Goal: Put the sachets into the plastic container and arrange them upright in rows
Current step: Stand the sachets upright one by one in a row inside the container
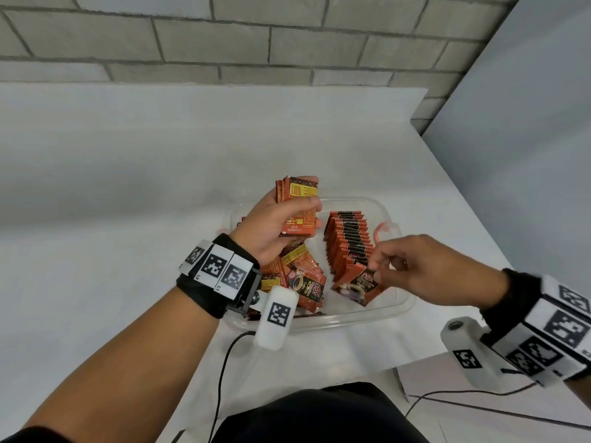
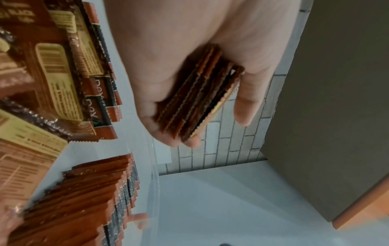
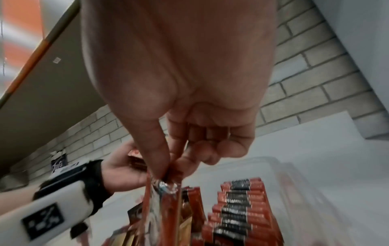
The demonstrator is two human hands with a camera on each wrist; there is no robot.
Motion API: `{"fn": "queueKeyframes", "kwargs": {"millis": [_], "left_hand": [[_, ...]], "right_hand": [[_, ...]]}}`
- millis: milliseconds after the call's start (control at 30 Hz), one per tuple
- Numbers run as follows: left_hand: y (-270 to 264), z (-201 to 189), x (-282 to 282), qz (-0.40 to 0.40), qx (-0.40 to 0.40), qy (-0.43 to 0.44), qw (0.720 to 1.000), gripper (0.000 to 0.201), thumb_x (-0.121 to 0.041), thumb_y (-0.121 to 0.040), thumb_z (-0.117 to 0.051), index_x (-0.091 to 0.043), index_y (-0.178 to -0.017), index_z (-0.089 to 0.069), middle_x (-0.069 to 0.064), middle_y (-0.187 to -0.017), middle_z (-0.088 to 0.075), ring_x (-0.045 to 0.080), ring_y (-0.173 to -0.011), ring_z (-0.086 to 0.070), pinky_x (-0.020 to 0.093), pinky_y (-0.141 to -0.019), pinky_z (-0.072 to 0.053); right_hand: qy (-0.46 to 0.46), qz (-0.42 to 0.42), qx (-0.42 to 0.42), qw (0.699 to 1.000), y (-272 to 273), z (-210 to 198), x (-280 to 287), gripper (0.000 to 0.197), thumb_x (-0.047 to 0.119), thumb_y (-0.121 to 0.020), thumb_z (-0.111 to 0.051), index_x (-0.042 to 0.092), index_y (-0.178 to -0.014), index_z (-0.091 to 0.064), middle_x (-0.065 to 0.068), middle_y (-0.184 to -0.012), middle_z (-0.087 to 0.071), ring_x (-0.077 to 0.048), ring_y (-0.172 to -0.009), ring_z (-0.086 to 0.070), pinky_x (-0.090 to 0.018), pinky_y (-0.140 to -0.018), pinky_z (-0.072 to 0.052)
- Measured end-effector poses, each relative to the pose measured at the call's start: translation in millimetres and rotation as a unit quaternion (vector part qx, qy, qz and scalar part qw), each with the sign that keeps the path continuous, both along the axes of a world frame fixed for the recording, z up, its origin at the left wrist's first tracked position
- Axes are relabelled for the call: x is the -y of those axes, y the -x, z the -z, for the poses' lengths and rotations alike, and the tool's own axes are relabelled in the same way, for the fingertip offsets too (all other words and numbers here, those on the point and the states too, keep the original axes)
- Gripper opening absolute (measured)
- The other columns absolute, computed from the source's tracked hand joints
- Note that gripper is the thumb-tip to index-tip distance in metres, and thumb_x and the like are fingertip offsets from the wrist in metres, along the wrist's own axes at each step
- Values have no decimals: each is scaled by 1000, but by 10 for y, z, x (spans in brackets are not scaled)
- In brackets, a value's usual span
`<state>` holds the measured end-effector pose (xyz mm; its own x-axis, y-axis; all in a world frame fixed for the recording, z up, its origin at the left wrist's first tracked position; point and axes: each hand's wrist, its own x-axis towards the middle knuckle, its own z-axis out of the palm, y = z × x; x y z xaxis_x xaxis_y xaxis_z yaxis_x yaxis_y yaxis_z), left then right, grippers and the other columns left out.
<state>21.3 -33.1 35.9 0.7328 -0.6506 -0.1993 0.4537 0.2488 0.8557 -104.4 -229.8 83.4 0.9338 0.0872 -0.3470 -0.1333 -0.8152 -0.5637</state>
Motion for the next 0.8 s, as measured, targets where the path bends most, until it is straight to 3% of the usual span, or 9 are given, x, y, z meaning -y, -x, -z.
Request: {"fn": "queueKeyframes", "kwargs": {"millis": [67, 133, 233, 433, 700, 800], "left_hand": [[6, -21, 0, -1, -1, -6, 1000, 38, -22, -71, -66, -17, -108, -58, 6, -89, -65, 19, -72, -66, 33, -70, -52], [20, -25, 1, 2, -3, -10, 1000, 37, -23, -71, -66, -17, -107, -58, 5, -87, -66, 19, -72, -66, 32, -69, -52], [53, -22, -2, 6, -9, -16, 1000, 36, -23, -71, -65, -17, -106, -59, 4, -85, -67, 18, -71, -67, 33, -71, -51], [77, -28, -35, 9, -16, -18, 1000, 42, -24, -70, -64, -21, -111, -58, 4, -86, -67, 17, -72, -67, 31, -71, -52], [65, -20, -47, 4, -22, -25, 999, 35, -22, -73, -64, -22, -107, -59, 5, -87, -67, 18, -72, -67, 32, -73, -51], [73, -9, -45, 4, -26, -29, 999, 26, -18, -81, -61, -23, -107, -60, 5, -87, -67, 17, -71, -68, 32, -74, -51]], "right_hand": [[62, -42, 2, 997, -1, 72, -8, 10, 12, -88, -65, 22, -86, -65, 18, -66, -58, 7, -63, -53, -9, -61, -37], [117, -73, -14, 990, -33, 150, 28, 8, 14, -88, -62, 22, -89, -65, 15, -78, -62, 3, -70, -55, -10, -65, -39], [176, -94, -46, 979, -71, 249, 69, 10, 16, -89, -59, 21, -94, -66, 7, -88, -68, -9, -80, -60, -23, -74, -47], [256, -124, 1, 959, -46, 343, 28, 13, 24, -89, -56, 25, -93, -68, 8, -91, -69, -15, -81, -62, -31, -76, -49], [302, -135, 32, 943, -13, 410, -14, 18, 23, -91, -47, 22, -91, -65, 8, -91, -68, -17, -81, -62, -27, -77, -44], [301, -130, 37, 944, 1, 433, -23, 19, 22, -92, -46, 22, -91, -65, 8, -91, -68, -16, -80, -62, -24, -75, -42]]}}
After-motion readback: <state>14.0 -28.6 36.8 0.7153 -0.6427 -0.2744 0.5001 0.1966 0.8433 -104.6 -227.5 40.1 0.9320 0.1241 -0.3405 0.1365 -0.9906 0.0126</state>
